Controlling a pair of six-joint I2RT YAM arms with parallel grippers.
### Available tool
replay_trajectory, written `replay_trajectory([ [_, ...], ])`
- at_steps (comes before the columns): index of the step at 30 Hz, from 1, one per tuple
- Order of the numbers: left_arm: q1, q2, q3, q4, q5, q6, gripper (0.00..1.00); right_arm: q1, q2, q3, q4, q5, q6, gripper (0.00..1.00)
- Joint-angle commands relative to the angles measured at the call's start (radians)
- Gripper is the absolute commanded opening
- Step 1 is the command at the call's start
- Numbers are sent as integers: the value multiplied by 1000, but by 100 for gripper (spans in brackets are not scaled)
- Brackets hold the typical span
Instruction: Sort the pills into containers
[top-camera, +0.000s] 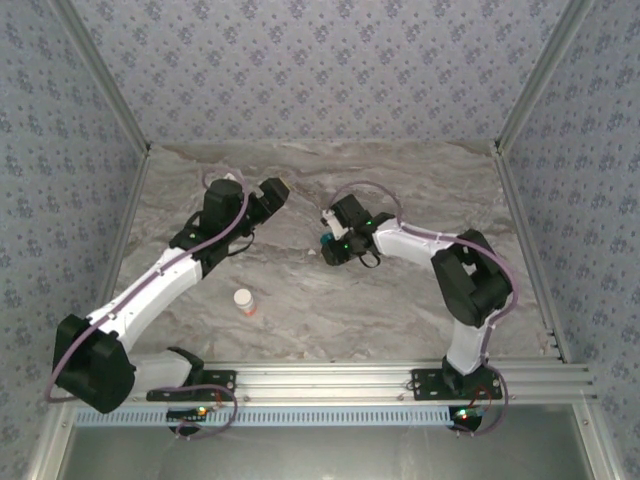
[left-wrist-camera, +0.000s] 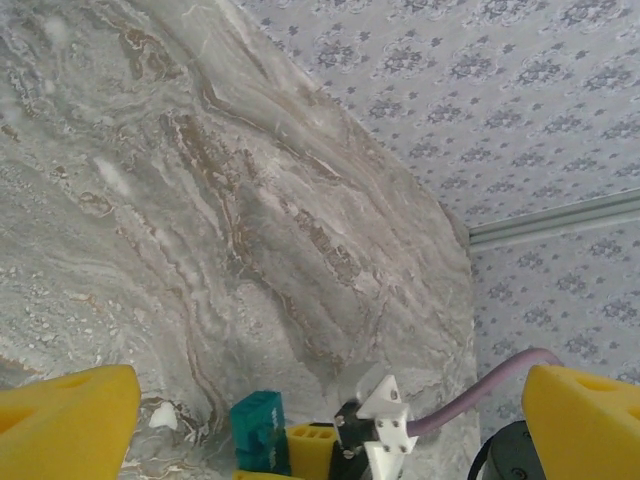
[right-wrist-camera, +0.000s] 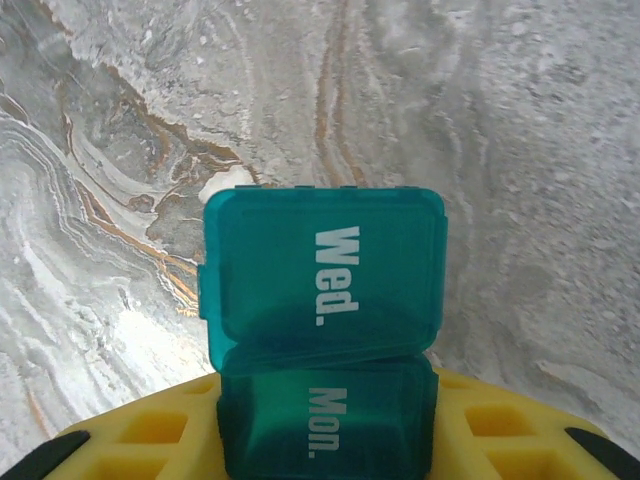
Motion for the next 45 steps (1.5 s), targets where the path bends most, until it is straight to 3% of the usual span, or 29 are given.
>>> replay_trajectory([
  [1, 4, -7, 3, 1, -12, 19, 98, 35, 41, 46, -91, 97, -58, 44],
  [11, 3, 14, 19, 15, -10, 12, 98, 42, 64, 15, -89, 91, -66, 55],
  [18, 3, 17, 27, 15, -7, 12, 98, 47, 19, -32, -113, 107, -74, 83],
  [25, 5, 17, 37, 19, -6, 15, 98, 18, -20, -60, -205, 195, -6, 83],
  [30, 4, 23, 41, 16, 3, 24, 98, -77, -17, -14, -233, 251, 57, 81],
  [38, 4, 32, 53, -13, 16, 64, 98, -246, 19, 85, -209, 196, 165, 80],
  [41, 4, 50, 86, -47, 24, 124, 98, -280, 1, 95, -223, 171, 187, 79],
  [45, -1, 129, 213, -197, 58, 301, 98, -286, -77, 59, -197, 116, 220, 80],
])
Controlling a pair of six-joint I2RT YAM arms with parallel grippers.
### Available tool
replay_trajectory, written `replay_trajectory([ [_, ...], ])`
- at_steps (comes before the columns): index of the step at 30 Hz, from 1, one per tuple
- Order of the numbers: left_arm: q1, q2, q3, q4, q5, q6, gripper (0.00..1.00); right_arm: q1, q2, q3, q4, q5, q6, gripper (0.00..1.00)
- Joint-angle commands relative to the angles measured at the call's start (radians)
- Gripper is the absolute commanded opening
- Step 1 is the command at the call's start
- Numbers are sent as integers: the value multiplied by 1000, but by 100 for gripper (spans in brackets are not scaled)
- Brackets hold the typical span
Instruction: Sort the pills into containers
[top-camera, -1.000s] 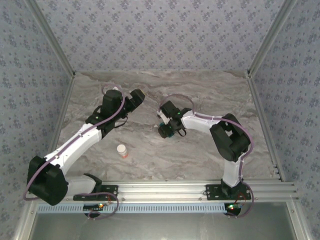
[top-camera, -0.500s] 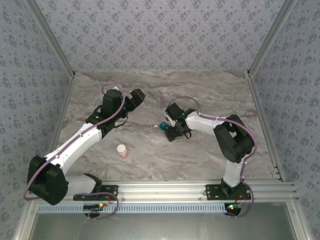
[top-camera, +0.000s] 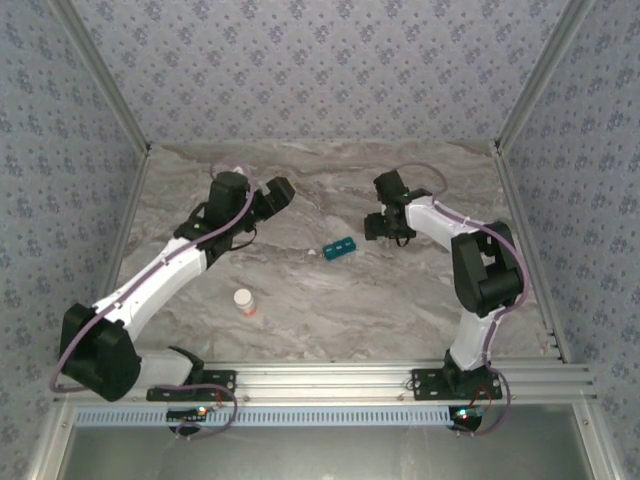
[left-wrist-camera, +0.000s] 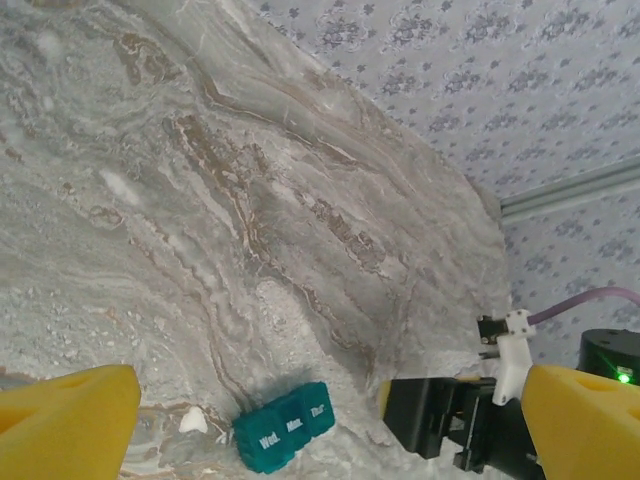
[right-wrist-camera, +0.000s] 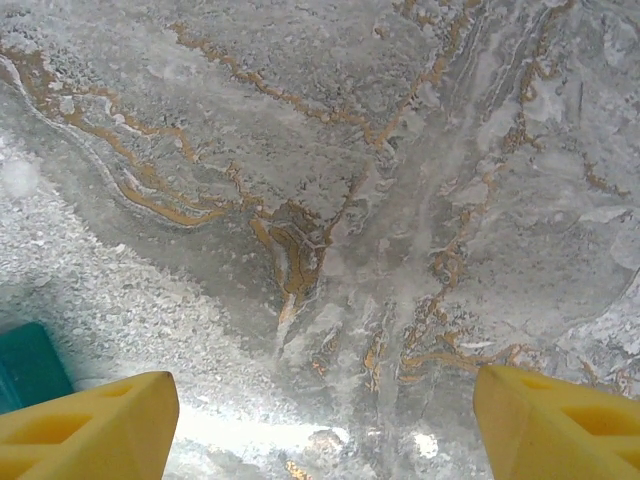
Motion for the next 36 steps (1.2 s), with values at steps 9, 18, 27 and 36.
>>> replay_trajectory([
  [9, -141, 257, 333, -455, -105, 571, 98, 5, 3, 42, 47, -235, 94, 81],
  [18, -272, 420, 388, -560, -211, 772, 98, 50, 58, 36, 55, -236, 94, 81],
  [27, -296, 507, 415, -552, -166, 807, 98, 67, 69, -2, 74, -232, 102, 81],
  [36, -308, 571, 446, -557, -129, 826, 98, 81, 97, -9, 79, -220, 107, 80],
])
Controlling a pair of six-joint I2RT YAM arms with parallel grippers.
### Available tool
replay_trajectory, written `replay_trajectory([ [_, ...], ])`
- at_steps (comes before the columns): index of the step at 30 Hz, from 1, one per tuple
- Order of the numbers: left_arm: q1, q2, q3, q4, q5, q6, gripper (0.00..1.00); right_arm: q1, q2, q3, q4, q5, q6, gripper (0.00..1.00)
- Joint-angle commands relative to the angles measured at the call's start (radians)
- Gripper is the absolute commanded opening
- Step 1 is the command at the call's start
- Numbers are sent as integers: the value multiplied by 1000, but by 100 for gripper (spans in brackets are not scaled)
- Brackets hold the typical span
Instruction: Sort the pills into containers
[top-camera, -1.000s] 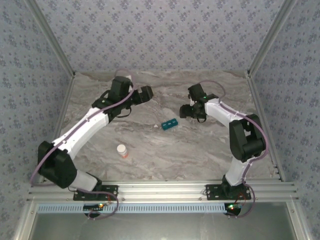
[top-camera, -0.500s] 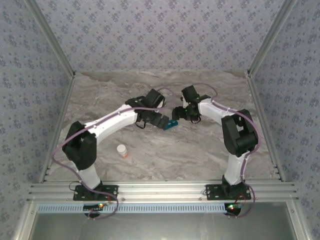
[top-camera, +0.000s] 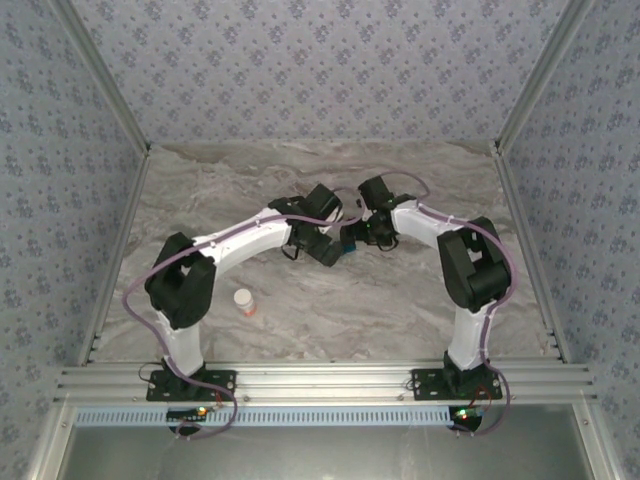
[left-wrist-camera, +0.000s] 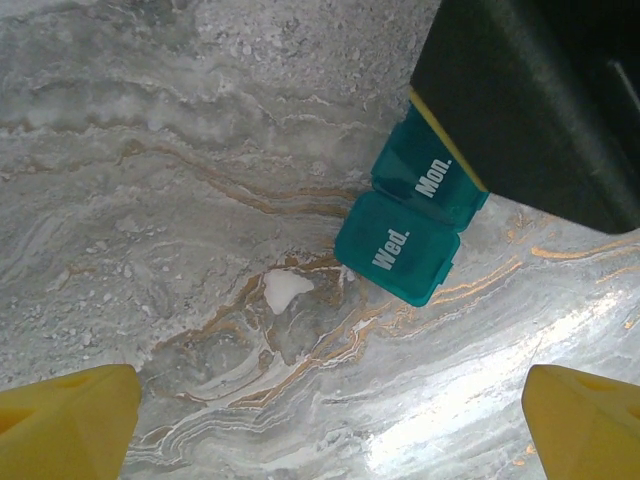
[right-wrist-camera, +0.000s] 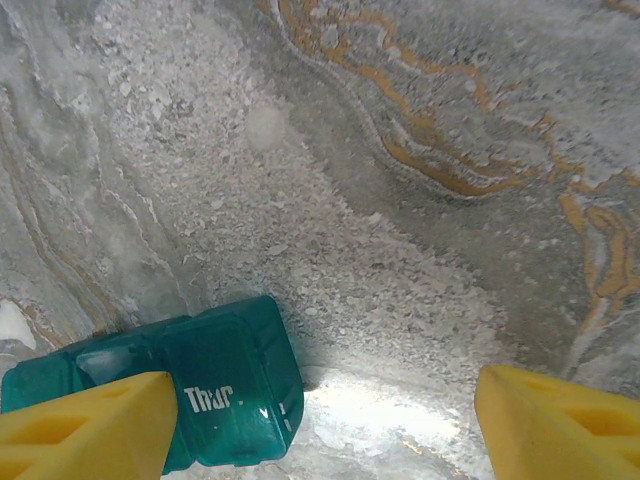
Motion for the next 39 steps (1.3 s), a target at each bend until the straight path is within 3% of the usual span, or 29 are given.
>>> replay_trajectory([
  [1, -12, 26, 38, -28, 29, 29, 98, 5, 26, -14, -8, 8, 16, 80],
  [16, -12, 92, 69, -13, 50, 54, 98, 1, 53, -18, -17, 13, 16, 80],
  [39, -11, 123, -16, 101, -24, 53, 98, 0, 59, -18, -19, 12, 15, 80],
])
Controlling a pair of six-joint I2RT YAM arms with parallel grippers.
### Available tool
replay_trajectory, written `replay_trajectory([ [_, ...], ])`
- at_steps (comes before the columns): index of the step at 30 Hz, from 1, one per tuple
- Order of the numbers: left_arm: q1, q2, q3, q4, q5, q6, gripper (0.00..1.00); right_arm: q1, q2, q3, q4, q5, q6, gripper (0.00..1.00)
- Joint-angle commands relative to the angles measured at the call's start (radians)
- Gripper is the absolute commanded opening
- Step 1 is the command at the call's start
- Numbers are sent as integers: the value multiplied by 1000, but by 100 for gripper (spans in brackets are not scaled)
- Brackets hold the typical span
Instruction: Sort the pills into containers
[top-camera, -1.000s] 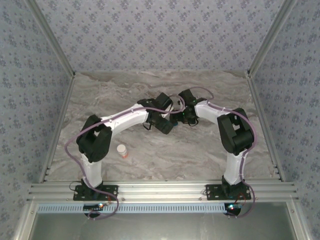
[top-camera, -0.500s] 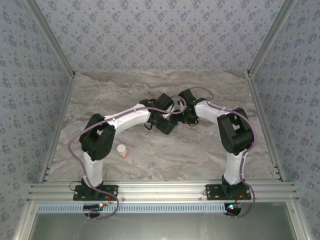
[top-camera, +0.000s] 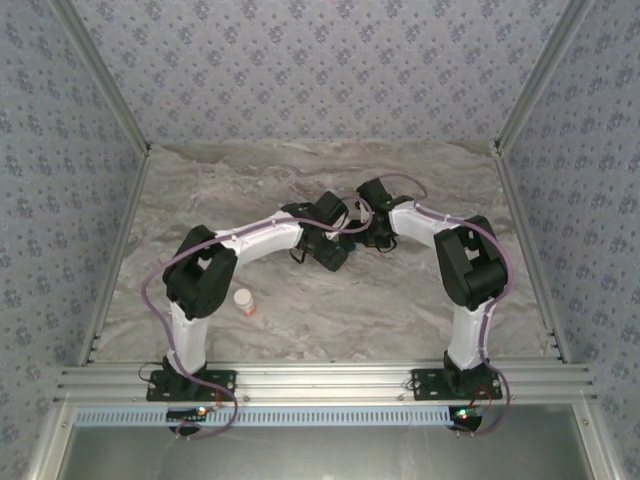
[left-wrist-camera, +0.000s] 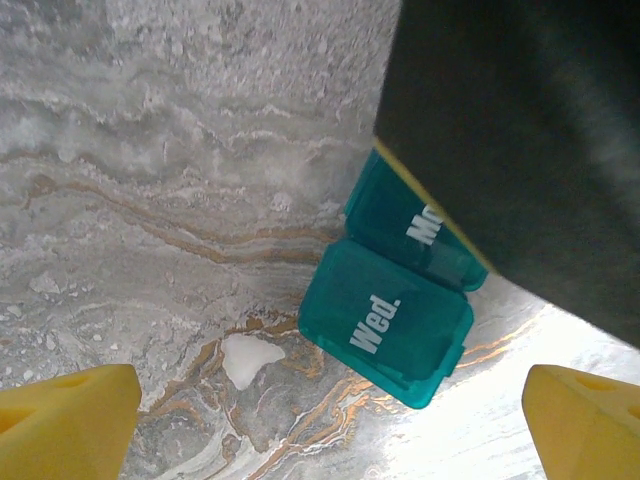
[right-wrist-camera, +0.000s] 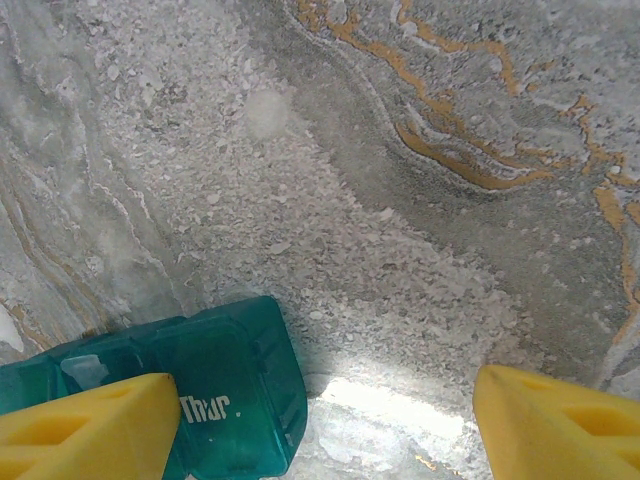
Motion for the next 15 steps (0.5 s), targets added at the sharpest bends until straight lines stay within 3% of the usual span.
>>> replay_trajectory([
  [1, -4, 11, -14, 13, -34, 9, 98, -1, 40, -14, -31, 20, 9, 80],
  [15, 35, -9, 14, 17, -65, 4, 98, -4, 45, -15, -35, 26, 4, 80],
])
